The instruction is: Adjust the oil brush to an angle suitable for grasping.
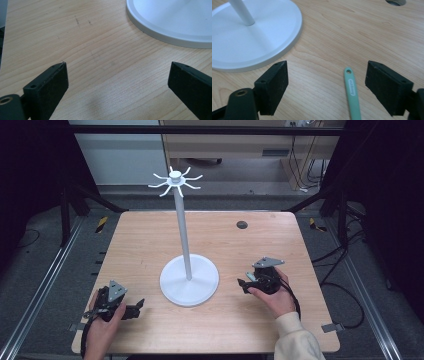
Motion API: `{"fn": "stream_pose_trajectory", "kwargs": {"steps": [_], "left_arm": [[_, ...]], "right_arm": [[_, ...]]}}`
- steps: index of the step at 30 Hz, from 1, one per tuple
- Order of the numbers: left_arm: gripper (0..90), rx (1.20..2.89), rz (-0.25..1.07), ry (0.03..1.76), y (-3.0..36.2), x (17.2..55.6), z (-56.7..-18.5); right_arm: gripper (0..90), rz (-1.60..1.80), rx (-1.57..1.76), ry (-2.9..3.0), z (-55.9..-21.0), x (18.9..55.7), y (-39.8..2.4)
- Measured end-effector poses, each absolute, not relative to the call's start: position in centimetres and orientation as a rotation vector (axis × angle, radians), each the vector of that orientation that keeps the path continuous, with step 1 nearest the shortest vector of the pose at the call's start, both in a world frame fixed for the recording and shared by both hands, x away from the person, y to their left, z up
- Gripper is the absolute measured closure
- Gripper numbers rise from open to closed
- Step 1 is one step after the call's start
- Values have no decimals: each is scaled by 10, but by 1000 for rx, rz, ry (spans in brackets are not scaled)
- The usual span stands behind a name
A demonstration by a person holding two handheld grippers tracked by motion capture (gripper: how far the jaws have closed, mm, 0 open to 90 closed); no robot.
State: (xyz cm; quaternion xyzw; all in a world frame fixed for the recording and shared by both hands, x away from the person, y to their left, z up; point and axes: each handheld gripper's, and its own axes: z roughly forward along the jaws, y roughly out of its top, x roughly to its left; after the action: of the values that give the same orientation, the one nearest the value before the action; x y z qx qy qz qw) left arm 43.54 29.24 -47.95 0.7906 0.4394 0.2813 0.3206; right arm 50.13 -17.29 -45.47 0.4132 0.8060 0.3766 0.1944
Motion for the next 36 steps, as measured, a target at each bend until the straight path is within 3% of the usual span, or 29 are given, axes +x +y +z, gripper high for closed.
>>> {"fn": "stream_pose_trajectory", "kwargs": {"steps": [18,23,31,36], "left_arm": [[26,2087,735,1149,292,436,-480],[25,2088,735,1149,291,436,-480],[26,2092,737,1146,291,436,-480],[26,2092,736,1145,290,436,-480]], "right_arm": [[304,920,1017,2480,-470,497,-148],[423,888,993,2523,-474,496,-143],[706,855,1012,2527,-476,498,-147],[837,842,1027,2516,-478,500,-153]]}}
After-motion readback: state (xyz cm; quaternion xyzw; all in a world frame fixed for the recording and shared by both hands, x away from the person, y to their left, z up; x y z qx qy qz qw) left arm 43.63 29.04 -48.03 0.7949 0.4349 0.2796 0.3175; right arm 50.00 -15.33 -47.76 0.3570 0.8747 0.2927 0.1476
